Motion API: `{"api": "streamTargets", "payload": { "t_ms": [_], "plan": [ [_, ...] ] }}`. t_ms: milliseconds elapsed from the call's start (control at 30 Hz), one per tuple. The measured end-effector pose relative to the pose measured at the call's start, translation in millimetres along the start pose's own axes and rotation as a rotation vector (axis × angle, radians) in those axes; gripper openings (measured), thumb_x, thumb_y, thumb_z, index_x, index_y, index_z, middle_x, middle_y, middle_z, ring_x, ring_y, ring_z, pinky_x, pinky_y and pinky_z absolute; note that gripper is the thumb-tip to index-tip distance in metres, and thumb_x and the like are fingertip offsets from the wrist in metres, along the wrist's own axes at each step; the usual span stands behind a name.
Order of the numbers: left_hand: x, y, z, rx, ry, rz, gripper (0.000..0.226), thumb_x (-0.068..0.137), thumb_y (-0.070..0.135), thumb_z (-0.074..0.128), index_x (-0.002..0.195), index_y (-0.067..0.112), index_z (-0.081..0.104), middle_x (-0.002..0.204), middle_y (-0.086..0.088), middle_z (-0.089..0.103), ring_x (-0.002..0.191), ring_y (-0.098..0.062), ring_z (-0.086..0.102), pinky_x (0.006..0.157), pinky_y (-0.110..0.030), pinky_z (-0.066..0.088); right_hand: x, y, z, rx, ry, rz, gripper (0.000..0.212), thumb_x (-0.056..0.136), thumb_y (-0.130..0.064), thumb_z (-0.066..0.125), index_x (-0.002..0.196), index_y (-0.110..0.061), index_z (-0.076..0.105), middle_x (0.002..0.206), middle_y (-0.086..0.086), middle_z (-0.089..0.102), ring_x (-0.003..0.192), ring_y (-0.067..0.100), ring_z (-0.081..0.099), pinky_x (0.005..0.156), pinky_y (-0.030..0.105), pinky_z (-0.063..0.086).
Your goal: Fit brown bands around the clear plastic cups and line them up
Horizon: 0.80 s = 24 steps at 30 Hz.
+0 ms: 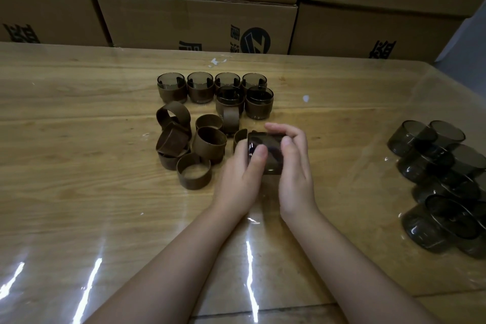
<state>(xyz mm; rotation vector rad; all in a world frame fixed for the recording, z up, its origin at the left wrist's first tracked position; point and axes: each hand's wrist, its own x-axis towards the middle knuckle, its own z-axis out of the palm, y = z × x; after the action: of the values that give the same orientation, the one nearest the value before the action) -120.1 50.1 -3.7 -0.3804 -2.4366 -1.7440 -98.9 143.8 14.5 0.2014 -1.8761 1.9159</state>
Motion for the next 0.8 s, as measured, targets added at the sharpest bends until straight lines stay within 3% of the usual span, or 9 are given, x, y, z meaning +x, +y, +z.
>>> {"api": "streamTargets", "payload": {
  "t_ms": [67, 133, 200, 333, 433, 533, 633, 700, 800],
  "plan": [
    [-2.3, 1.5, -0.5, 0.083, 0.056, 0.053, 0.077, 0.074, 0.077, 0.022, 0.116, 0.020, 0.052, 0.089, 0.016, 0.062, 0.083, 0.002, 0.060, 0.069, -0.013, 0.044, 1.6, 2.3, -1.3, 0.139, -0.003, 0.182, 0.029, 0.085, -0.049, 0.042, 0.104, -0.045, 0.063, 0.112, -0.003, 0.068, 0.104, 0.013, 0.064, 0.087, 0.032, 0.050],
    [-4.3, 4.3, -1.2, 0.148, 0.083, 0.096, 0.080, 0.077, 0.074, 0.023, 0.128, 0.016, 0.046, 0.103, 0.007, 0.067, 0.094, -0.015, 0.065, 0.077, -0.032, 0.051, 3.1, 4.5, -1.9, 0.204, -0.020, 0.276, 0.034, 0.087, -0.048, 0.040, 0.111, -0.043, 0.063, 0.110, 0.005, 0.070, 0.103, 0.017, 0.066, 0.085, 0.032, 0.049],
    [-5.6, 5.1, -1.7, 0.188, 0.106, 0.122, 0.085, 0.078, 0.073, 0.023, 0.138, 0.015, 0.039, 0.115, -0.001, 0.066, 0.104, -0.022, 0.063, 0.081, -0.039, 0.050, 3.9, 4.8, -2.4, 0.225, -0.043, 0.313, 0.041, 0.088, -0.049, 0.038, 0.120, -0.037, 0.060, 0.108, 0.005, 0.072, 0.104, 0.016, 0.067, 0.085, 0.030, 0.050],
    [-7.3, 6.7, -1.1, 0.161, 0.081, 0.142, 0.096, 0.077, 0.084, 0.014, 0.150, 0.022, 0.023, 0.128, 0.000, 0.060, 0.114, -0.018, 0.059, 0.088, -0.037, 0.049, 2.7, 4.1, -5.9, 0.055, -0.091, 0.218, 0.051, 0.080, -0.065, 0.041, 0.126, -0.044, 0.050, 0.115, -0.004, 0.068, 0.109, 0.009, 0.063, 0.093, 0.030, 0.049],
    [-6.3, 5.1, -0.5, 0.027, 0.039, 0.133, 0.102, 0.073, 0.090, 0.012, 0.152, 0.026, 0.018, 0.127, 0.005, 0.059, 0.113, -0.018, 0.060, 0.089, -0.040, 0.051, -0.1, 3.6, -7.4, -0.096, -0.066, 0.074, 0.046, 0.083, -0.060, 0.042, 0.127, -0.045, 0.042, 0.116, -0.009, 0.063, 0.110, 0.005, 0.061, 0.091, 0.020, 0.047],
    [-4.8, 4.7, 0.8, -0.085, -0.014, 0.126, 0.083, 0.083, 0.079, 0.021, 0.145, 0.026, 0.034, 0.119, 0.004, 0.065, 0.104, -0.019, 0.065, 0.082, -0.042, 0.053, -0.7, 4.2, -7.5, -0.247, -0.008, -0.085, 0.046, 0.090, -0.049, 0.041, 0.133, -0.034, 0.035, 0.126, 0.005, 0.054, 0.113, 0.000, 0.054, 0.092, 0.015, 0.043],
    [-3.8, 3.5, 1.3, -0.149, -0.046, 0.096, 0.046, 0.089, 0.062, 0.026, 0.107, 0.033, 0.057, 0.090, 0.019, 0.069, 0.085, -0.002, 0.066, 0.070, -0.027, 0.050, 0.1, 5.9, -8.6, -0.351, 0.043, -0.249, 0.041, 0.094, -0.035, 0.043, 0.133, -0.024, 0.038, 0.130, 0.006, 0.046, 0.121, 0.002, 0.046, 0.100, 0.015, 0.038],
    [-3.4, 4.1, 1.4, -0.172, -0.088, 0.046, 0.040, 0.091, 0.058, 0.027, 0.094, 0.032, 0.057, 0.079, 0.018, 0.068, 0.078, -0.003, 0.065, 0.069, -0.027, 0.052, 1.2, 6.4, -9.2, -0.358, 0.093, -0.285, 0.035, 0.093, -0.030, 0.047, 0.128, -0.023, 0.045, 0.126, 0.001, 0.047, 0.121, 0.007, 0.046, 0.103, 0.020, 0.037],
    [-1.7, 8.0, 1.1, -0.282, -0.179, -0.025, 0.042, 0.089, 0.058, 0.032, 0.097, 0.027, 0.059, 0.074, 0.012, 0.069, 0.065, -0.009, 0.066, 0.056, -0.028, 0.053, 2.6, 4.2, -9.0, -0.239, 0.104, -0.259, 0.021, 0.090, -0.029, 0.048, 0.111, -0.029, 0.051, 0.115, -0.004, 0.053, 0.113, 0.010, 0.052, 0.098, 0.022, 0.040]
  ]
}}
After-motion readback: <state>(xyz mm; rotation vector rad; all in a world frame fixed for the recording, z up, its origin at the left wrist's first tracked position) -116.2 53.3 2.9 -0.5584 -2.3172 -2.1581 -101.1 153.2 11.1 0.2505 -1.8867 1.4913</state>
